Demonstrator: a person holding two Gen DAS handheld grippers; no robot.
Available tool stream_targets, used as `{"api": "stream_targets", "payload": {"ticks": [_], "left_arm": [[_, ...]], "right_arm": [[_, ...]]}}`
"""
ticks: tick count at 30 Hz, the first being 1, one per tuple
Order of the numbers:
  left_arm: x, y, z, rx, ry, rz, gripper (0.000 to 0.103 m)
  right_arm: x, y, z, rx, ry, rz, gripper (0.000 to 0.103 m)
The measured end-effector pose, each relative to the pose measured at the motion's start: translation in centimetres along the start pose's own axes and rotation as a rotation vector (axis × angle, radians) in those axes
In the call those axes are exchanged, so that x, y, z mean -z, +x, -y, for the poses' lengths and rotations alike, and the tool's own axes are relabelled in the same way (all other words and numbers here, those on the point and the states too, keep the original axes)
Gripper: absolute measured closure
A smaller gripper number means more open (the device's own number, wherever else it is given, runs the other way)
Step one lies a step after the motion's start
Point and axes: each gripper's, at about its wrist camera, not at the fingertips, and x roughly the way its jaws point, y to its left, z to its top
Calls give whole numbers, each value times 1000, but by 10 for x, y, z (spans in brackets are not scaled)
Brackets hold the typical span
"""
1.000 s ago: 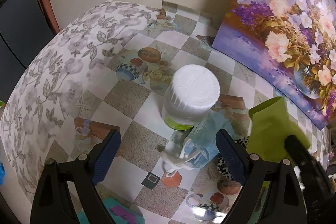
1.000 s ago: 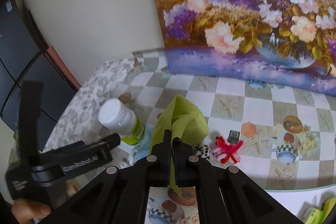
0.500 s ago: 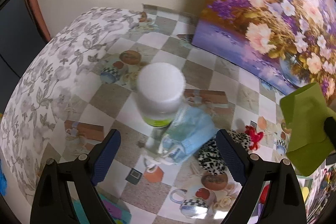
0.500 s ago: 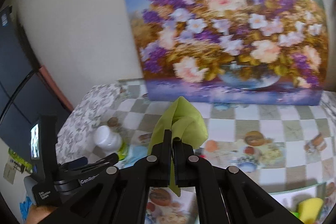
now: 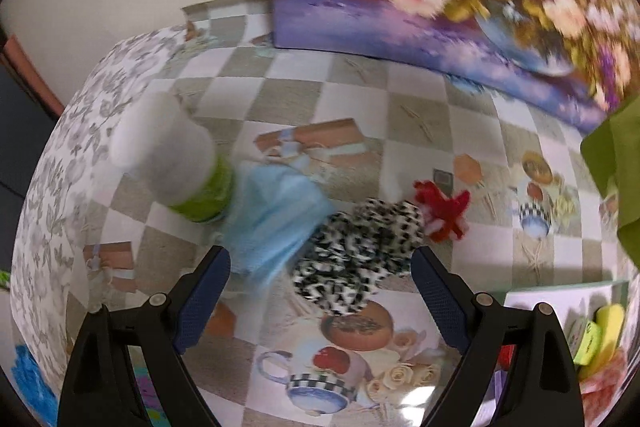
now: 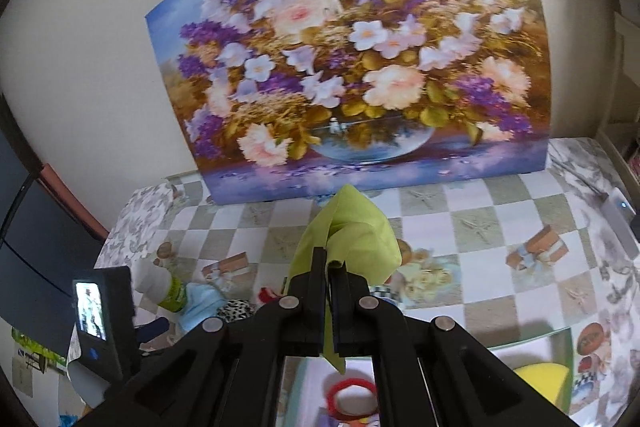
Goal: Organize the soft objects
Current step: 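Grasp the leopard-print scrunchie with the left tool while the right tool holds the cloth, then carry the scrunchie and green cloth over the tray and open both tools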
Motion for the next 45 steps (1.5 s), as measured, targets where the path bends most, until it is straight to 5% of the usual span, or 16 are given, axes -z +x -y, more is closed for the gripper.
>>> {"api": "stream_targets", "payload": {"ticks": [13, 27, 33, 45], "left_arm": [[7, 20, 40, -31, 90, 49, 13], [5, 30, 25, 25, 42, 64, 69], [3, 16, 18, 75, 19, 66, 82], [4, -49, 16, 145, 7, 108, 85]], "right_arm": [[4, 7, 16, 25, -1, -47, 101], [8, 11, 9, 38, -27, -79, 101], [8, 1, 4, 42, -42, -83, 101], [13, -52, 13, 52, -1, -67, 101]]}}
